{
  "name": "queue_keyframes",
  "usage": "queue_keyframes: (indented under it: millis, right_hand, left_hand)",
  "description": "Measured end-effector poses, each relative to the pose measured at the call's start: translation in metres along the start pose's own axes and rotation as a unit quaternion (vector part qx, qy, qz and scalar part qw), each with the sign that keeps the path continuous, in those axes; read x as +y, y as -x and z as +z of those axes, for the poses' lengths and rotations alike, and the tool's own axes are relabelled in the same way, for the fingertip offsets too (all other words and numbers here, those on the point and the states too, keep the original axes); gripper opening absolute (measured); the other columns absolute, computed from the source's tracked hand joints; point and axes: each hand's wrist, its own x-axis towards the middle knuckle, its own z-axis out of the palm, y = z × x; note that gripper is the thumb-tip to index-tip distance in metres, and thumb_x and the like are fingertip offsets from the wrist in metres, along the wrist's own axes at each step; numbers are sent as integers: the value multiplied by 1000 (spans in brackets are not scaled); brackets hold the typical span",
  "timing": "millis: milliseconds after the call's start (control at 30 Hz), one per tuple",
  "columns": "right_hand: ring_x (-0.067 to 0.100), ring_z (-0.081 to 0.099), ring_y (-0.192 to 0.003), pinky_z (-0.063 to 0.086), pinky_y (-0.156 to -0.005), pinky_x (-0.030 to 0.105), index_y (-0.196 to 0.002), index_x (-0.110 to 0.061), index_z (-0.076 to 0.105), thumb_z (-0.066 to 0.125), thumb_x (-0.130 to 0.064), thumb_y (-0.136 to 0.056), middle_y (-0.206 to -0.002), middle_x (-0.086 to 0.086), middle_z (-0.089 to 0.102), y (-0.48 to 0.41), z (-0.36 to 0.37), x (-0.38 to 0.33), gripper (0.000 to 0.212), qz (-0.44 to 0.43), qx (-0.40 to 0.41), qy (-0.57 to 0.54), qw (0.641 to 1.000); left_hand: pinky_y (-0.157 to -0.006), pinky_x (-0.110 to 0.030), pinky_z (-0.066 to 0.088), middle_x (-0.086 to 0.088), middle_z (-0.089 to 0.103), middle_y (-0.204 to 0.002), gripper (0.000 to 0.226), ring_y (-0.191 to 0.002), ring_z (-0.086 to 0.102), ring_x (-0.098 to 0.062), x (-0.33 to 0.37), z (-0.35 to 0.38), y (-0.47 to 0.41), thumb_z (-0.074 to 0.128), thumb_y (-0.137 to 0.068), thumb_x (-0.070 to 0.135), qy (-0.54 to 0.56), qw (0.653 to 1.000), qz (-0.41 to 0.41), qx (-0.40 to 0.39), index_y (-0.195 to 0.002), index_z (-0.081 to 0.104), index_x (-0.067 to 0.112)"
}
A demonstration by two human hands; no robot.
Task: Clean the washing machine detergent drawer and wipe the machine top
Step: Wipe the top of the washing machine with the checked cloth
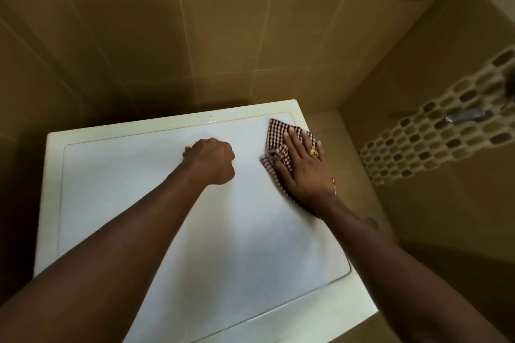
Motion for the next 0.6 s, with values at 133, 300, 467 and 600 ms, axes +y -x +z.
queue_keyframes:
  millis: [133,300,467,600]
  right_hand:
    - [24,-8,-160,-1,-127,57,-166,-18,8,20,-60,-105,-173,-1,1,-7,6,-31,74,60,0,-20,998]
    - [17,-9,-160,7,-127,56,-166,-27,4,29,-56,-108,-173,-9,-4,92,-2,-11,68,-110,-28,-3,994]
    - [22,-8,-160,8,-126,59,-166,-26,8,21,-59,-107,-173,-8,-1,92,-1,-4,69,92,-6,-26,995]
    - [30,-7,-160,-1,-124,63,-165,-21,8,19,-60,-105,-173,-1,2,68,5,-62,73,101,-9,-27,995]
  left_hand:
    - [-112,-51,45,-7,51,-153,63,-138,48,-36,1,1,-3,54,-85,24,2,1000,-10,-1,-147,55,28]
    - [-114,-52,40,-9,50,-153,71,-139,46,-38,-2,9,4,52,-85,19,-39,999,0,7,-154,43,34]
    - [-125,-60,15,-32,9,-166,78,-153,9,-54,-2,26,26,48,-99,19,-49,999,-22,6,-164,10,38]
    - [-125,-64,4,-25,-6,-169,79,-156,-7,-45,-10,53,35,49,-99,15,-6,997,-22,70,-165,9,33]
